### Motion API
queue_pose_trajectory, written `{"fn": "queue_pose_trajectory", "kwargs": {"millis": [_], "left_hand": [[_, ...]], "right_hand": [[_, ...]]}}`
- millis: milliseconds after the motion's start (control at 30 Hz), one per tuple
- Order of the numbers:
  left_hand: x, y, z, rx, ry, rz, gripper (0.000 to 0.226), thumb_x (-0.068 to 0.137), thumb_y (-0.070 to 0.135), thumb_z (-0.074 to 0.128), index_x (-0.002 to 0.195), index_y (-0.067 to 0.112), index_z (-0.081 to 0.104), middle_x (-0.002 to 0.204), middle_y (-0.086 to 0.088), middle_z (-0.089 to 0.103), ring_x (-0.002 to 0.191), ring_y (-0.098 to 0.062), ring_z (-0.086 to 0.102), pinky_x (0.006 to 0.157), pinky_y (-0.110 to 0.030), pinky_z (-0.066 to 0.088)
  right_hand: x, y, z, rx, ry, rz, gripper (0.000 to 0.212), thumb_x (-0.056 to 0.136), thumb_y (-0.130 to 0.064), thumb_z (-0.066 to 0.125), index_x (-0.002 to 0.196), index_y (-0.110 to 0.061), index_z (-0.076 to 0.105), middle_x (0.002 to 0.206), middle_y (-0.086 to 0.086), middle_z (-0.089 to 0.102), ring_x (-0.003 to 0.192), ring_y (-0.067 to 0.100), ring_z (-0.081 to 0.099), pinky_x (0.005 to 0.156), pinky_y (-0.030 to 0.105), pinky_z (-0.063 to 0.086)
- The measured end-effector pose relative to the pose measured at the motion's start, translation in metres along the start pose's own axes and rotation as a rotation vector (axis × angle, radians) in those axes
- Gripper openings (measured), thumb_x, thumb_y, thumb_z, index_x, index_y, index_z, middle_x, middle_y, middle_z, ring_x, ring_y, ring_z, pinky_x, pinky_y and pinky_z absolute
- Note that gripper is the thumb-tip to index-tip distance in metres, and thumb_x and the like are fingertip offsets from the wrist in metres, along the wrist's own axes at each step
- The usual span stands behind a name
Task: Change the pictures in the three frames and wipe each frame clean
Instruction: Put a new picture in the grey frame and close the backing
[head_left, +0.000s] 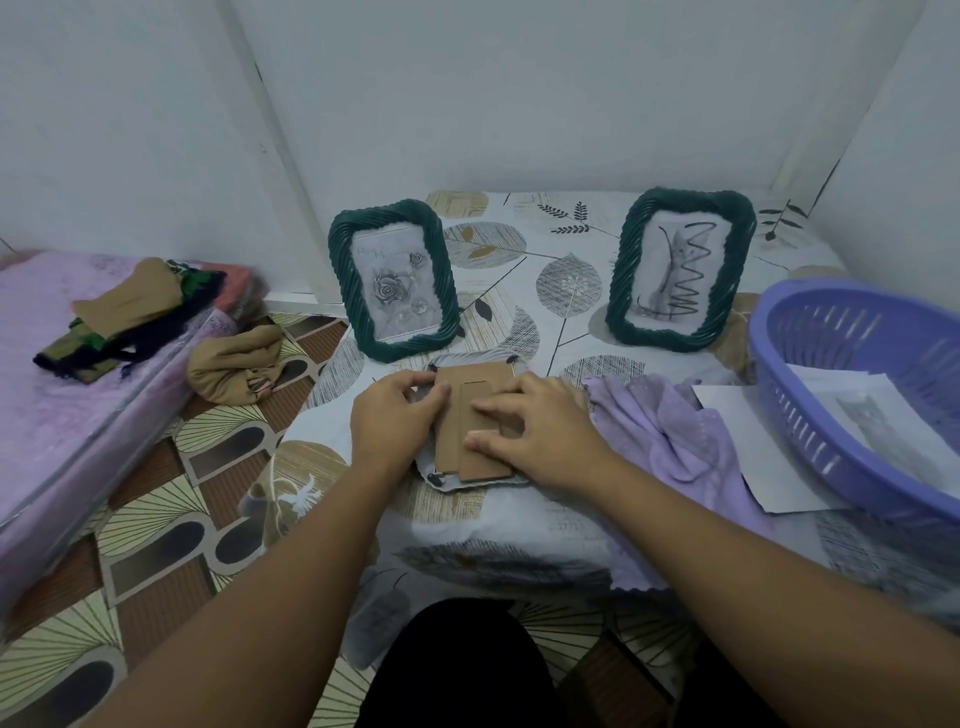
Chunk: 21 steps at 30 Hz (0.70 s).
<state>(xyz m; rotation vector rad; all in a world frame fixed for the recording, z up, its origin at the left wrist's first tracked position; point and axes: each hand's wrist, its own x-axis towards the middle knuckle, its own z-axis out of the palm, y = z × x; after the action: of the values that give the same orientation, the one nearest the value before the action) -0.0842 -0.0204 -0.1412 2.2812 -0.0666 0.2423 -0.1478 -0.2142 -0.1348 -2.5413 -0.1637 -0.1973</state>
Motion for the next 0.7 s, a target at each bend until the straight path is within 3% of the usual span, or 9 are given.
{"fn": "queue_pose_trajectory", "kwargs": {"millis": [233, 400, 700], "left_hand": [[-0.01, 0.007, -0.047, -0.124, -0.301, -0.027, 0.016, 0.082, 0.037, 0.084, 0.087, 0.025, 0.076, 0.073, 0.002, 0.066, 0.066, -0.009, 0.057, 0.064, -0.029, 0.047], [-0.043, 0.017, -0.08, 0.085, -0.512, 0.088, 0.014, 0.08, 0.031, 0.086, 0.077, 0.021, 0.078, 0.056, 0.022, 0.061, 0.054, 0.007, 0.051, 0.053, -0.008, 0.037], [-0.047, 0.02, -0.073, 0.149, -0.509, 0.075, 0.021, 0.071, 0.04, 0.091, 0.069, 0.024, 0.077, 0.057, 0.022, 0.062, 0.056, 0.006, 0.052, 0.051, -0.013, 0.038]], "right_hand": [[-0.007, 0.004, 0.005, 0.126, 0.03, 0.058, 0.057, 0.08, -0.073, 0.066, 0.129, -0.044, 0.066, 0.126, -0.021, 0.054, 0.117, 0.006, 0.037, 0.11, 0.042, 0.027], [-0.008, 0.004, 0.006, 0.172, 0.064, 0.057, 0.054, 0.079, -0.069, 0.07, 0.125, -0.041, 0.07, 0.126, -0.022, 0.057, 0.113, 0.001, 0.036, 0.113, 0.045, 0.025], [-0.007, 0.005, 0.008, 0.172, 0.069, 0.064, 0.056, 0.076, -0.074, 0.068, 0.123, -0.043, 0.07, 0.126, -0.023, 0.057, 0.118, 0.006, 0.041, 0.114, 0.045, 0.023]]}}
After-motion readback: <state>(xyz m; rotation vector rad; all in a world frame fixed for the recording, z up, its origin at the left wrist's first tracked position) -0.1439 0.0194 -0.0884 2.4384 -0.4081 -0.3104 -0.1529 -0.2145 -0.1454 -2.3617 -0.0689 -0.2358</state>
